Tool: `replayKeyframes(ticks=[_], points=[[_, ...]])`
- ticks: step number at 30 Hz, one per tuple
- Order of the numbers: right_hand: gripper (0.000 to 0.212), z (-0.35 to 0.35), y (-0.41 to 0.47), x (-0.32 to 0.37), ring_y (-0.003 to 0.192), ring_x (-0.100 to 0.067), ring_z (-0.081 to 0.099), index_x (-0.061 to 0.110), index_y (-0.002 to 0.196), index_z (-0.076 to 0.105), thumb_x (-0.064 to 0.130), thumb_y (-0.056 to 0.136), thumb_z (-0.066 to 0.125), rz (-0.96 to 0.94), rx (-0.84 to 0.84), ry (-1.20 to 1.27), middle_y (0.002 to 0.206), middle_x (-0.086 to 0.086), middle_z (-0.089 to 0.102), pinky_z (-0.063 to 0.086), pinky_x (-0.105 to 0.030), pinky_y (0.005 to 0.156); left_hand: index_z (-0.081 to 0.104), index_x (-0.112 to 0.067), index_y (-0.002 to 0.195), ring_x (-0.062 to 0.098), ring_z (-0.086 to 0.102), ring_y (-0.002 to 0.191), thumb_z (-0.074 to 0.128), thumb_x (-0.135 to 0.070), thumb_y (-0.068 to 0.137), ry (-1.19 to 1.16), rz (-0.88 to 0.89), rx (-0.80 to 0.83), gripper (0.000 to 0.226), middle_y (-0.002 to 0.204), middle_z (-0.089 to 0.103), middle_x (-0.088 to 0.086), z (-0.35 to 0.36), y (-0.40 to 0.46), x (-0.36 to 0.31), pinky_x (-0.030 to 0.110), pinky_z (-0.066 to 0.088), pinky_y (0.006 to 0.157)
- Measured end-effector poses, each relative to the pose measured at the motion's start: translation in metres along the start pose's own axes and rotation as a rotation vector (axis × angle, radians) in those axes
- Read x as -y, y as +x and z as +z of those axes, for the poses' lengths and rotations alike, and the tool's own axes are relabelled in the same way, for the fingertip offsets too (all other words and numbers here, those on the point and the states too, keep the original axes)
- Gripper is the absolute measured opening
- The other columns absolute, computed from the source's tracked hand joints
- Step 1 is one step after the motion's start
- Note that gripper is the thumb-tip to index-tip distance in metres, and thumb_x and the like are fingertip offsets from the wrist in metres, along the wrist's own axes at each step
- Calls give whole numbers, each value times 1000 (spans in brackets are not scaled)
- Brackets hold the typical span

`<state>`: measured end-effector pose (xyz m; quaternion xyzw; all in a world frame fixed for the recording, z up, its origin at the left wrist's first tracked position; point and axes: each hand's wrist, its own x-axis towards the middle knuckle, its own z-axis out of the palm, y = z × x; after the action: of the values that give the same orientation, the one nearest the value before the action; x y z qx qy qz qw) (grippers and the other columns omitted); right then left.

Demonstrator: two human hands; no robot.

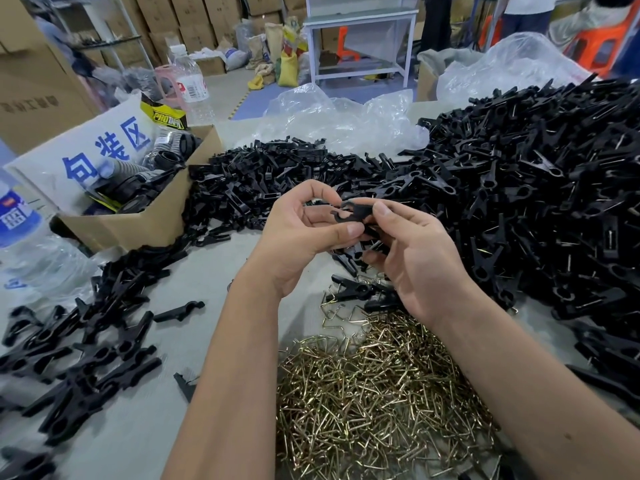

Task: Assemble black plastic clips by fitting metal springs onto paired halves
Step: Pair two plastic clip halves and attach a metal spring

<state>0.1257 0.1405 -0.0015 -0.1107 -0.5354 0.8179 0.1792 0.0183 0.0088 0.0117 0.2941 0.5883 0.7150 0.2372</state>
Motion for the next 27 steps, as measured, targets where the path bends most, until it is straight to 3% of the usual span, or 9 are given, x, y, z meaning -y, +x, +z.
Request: replayKeyframes(ticks=[7,10,13,17,20,22,24,27], points=[[26,0,0,-1,86,-11,67,20,101,82,19,105,56,7,1,-95,101,-1,79,46,-30,70,62,-10,102,29,75,77,85,-4,70,8,29,10,40,85,72,22,-2,-1,1,31,61,70],[24,0,2,4,83,-13,68,17,99,82,19,104,59,51,-22,-108,102,-8,78,47,-28,64,72,-12,111,27,77,77,83,-4,73,42,55,43,41,81,74,17,-1,-2,1,30,62,71],[25,-2,5,7,83,-21,65,16,89,81,18,103,60,84,-52,-123,96,-15,72,46,-27,57,77,-8,109,29,78,77,82,-3,75,78,66,56,35,77,72,13,1,-1,2,28,62,70],[17,0,5,2,80,-15,63,17,107,75,30,102,64,54,-105,-230,99,-7,71,50,-28,57,80,-15,98,28,78,76,87,-13,72,105,102,35,27,87,78,18,-4,-3,2,25,62,67],[10,-4,4,1,75,-9,62,25,94,70,33,98,68,-176,-118,-637,88,6,70,51,-26,61,82,-22,88,24,78,76,91,-20,67,88,131,-98,24,88,78,15,-21,-3,0,25,63,69],[12,-4,1,1,74,-3,57,30,82,71,29,92,76,-375,50,-1033,78,13,65,44,-20,69,82,-21,85,18,74,73,92,-21,64,85,148,-248,23,81,76,10,-34,-2,2,24,61,69],[7,0,-3,-2,89,-7,51,33,90,76,39,88,79,-438,225,-1322,88,15,62,40,-25,82,81,-14,87,16,69,70,90,-19,66,74,150,-376,24,78,69,11,-44,-1,4,24,59,70],[31,2,-5,-13,102,-12,39,34,112,76,51,87,77,-397,379,-1551,105,11,57,41,-28,91,78,-8,91,15,68,68,89,-17,67,53,152,-454,28,83,65,16,-50,0,5,22,59,70]])
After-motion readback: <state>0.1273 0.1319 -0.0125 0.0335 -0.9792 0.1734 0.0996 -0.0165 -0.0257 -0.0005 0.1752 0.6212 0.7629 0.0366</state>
